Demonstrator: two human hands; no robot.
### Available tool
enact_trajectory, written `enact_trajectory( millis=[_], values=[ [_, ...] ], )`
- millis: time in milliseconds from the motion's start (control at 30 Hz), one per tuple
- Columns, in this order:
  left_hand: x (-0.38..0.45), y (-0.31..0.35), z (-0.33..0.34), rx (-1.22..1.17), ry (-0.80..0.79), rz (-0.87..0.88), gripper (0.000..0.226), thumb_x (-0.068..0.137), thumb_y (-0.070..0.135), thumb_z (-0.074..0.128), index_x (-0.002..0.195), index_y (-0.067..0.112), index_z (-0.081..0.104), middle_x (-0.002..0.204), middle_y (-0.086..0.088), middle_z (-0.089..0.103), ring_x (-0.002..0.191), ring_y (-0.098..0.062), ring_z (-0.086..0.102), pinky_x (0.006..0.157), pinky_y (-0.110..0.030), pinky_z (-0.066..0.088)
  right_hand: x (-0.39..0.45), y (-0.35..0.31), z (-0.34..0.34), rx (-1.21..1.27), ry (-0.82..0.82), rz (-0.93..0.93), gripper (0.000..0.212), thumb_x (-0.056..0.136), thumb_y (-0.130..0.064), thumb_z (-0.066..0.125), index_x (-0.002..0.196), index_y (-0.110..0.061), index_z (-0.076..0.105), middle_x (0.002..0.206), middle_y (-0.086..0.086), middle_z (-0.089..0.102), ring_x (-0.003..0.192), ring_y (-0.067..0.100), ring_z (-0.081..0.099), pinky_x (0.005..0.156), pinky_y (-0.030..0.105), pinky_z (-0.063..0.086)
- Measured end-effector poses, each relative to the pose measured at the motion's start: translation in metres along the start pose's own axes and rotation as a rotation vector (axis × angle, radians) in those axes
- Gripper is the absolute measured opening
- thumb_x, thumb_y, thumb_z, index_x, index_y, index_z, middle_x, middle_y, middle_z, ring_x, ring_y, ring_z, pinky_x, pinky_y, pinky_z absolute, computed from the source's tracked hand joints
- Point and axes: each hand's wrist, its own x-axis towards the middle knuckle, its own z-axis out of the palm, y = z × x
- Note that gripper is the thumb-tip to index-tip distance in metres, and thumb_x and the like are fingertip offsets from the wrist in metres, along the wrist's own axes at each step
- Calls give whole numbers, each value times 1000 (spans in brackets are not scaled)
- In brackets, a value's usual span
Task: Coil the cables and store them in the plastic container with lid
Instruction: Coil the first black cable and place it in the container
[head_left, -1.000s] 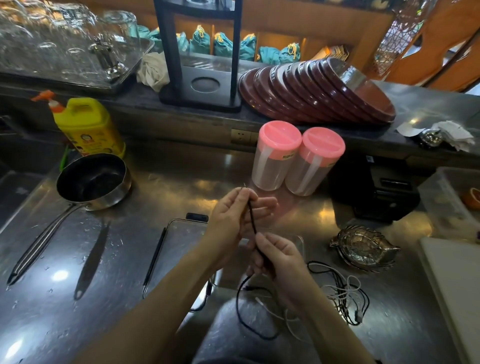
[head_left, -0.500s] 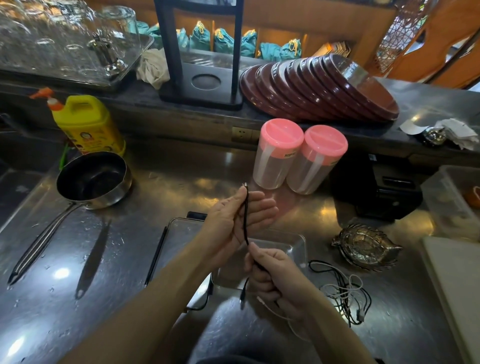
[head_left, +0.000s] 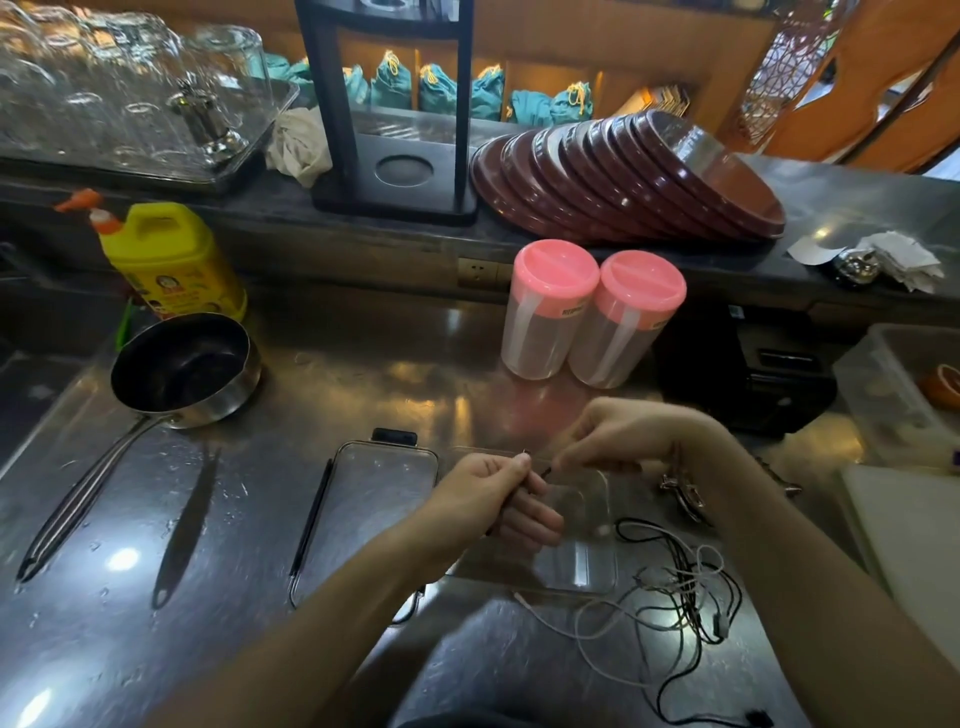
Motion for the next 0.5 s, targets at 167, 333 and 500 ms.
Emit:
enact_trajectory(
  millis=[167, 333, 500],
  values=[
    [19, -11, 3, -96, 197, 10, 41, 109, 26, 40, 91, -3, 62, 93, -28, 76, 70, -25, 76, 64, -34, 63, -12, -33, 8, 385, 302, -131, 41, 100, -34, 62, 61, -21, 66, 49, -8, 46, 42, 6, 37, 41, 20, 30],
    [26, -11, 7, -127, 274, 103, 46, 104, 31, 52, 107, -13, 67, 99, -26, 75, 83, -29, 76, 80, -39, 62, -25, -55, 56, 567, 471, -265, 38, 108, -26, 48, 77, -11, 64, 47, -11, 50, 37, -1, 44, 38, 10, 34],
    [32, -7, 3, -307, 291, 144, 40, 104, 29, 51, 93, -5, 68, 82, -18, 72, 71, -19, 71, 71, -28, 61, -28, -45, 120, 586, 532, -312, 29, 105, -15, 52, 79, -9, 64, 63, -11, 62, 59, 1, 56, 57, 18, 46]
  ],
)
